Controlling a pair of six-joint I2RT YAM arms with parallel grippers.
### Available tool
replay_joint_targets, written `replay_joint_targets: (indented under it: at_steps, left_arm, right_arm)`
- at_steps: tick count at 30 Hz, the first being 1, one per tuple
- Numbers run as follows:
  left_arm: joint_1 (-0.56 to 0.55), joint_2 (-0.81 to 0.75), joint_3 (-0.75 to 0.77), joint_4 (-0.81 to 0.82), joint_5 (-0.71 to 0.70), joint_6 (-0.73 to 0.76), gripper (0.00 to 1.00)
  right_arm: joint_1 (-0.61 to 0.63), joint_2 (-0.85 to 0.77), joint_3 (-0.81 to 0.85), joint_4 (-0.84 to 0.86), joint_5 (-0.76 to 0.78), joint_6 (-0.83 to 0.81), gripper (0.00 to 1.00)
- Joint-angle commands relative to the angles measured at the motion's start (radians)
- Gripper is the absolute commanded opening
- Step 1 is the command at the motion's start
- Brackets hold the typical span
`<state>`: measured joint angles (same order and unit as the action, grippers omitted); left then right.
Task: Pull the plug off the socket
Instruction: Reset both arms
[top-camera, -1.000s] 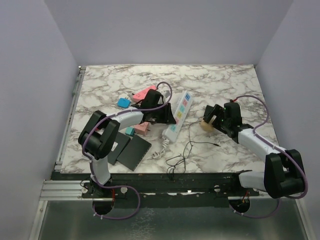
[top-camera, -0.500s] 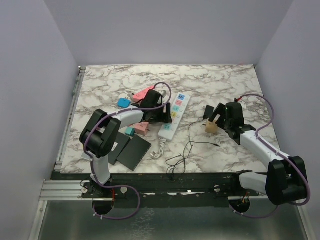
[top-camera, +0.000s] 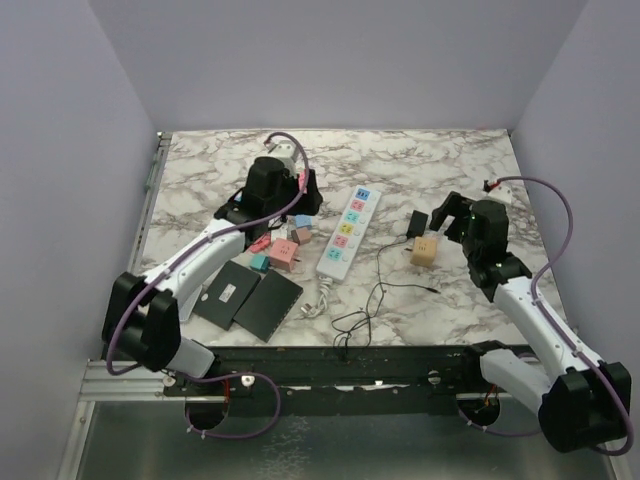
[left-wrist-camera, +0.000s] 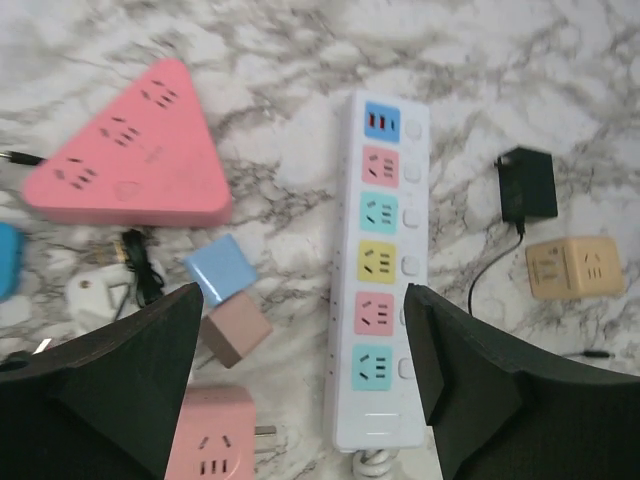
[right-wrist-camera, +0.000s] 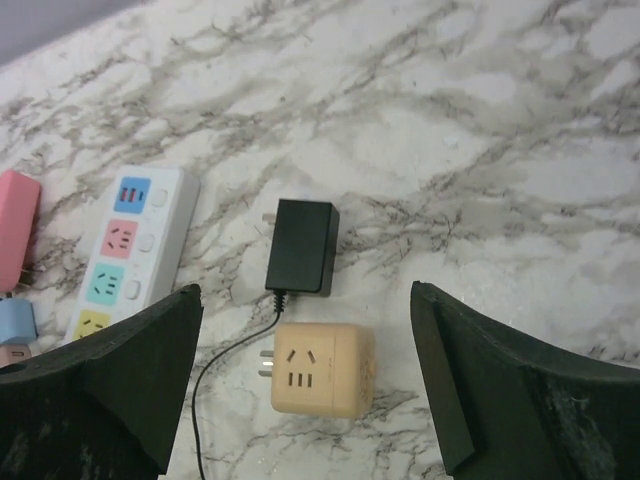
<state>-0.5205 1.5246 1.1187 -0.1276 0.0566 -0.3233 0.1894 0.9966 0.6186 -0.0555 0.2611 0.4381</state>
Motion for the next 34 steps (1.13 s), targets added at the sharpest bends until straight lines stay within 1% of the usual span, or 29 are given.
replay_joint_targets:
  at_steps: [1, 3, 4, 6, 8, 12, 16, 17, 21, 25, 34]
  left_arm:
    - [0.074, -0.199, -0.075, 0.063, -0.221, -0.002, 0.86]
    - [0.095, -0.291, -0.105, 0.065, -0.347, -0.001, 0.88]
    - [0.100, -0.340, -0.119, 0.067, -0.407, 0.010, 0.91]
    - [0.102, -0.432, -0.147, 0.072, -0.521, 0.052, 0.92]
    - [0.103, -0.514, -0.176, 0.067, -0.602, 0.077, 0.96]
    - [0.103, -0.682, -0.263, 0.038, -0.673, 0.110, 0.97]
    - [0.102, -0.831, -0.364, -0.005, -0.704, 0.103, 0.97]
    - [0.102, -0.859, -0.382, -0.014, -0.713, 0.100, 0.98]
    - [0.103, -0.904, -0.404, -0.048, -0.746, 0.097, 0.99]
    - [0.103, -0.880, -0.387, -0.057, -0.770, 0.102, 0.99]
    - [0.103, -0.846, -0.370, -0.086, -0.757, 0.096, 0.99]
  right_arm:
    - [-0.005, -0.048, 0.086, -0.003, 0.028, -0.143, 0.89]
    - [-0.004, -0.080, 0.089, 0.004, 0.039, -0.160, 0.89]
    - [-0.004, -0.100, 0.082, 0.017, 0.036, -0.168, 0.89]
    - [-0.004, -0.142, 0.064, 0.045, 0.026, -0.181, 0.89]
    - [-0.004, -0.182, 0.051, 0.080, 0.017, -0.196, 0.89]
    - [-0.004, -0.254, 0.007, 0.137, -0.007, -0.229, 0.89]
    - [-0.004, -0.312, -0.052, 0.182, -0.002, -0.241, 0.89]
    - [-0.004, -0.320, -0.061, 0.187, 0.002, -0.242, 0.89]
    - [-0.004, -0.334, -0.074, 0.191, 0.012, -0.240, 0.88]
    - [-0.004, -0.332, -0.067, 0.177, 0.015, -0.237, 0.88]
    - [-0.004, -0.339, -0.057, 0.162, 0.024, -0.232, 0.89]
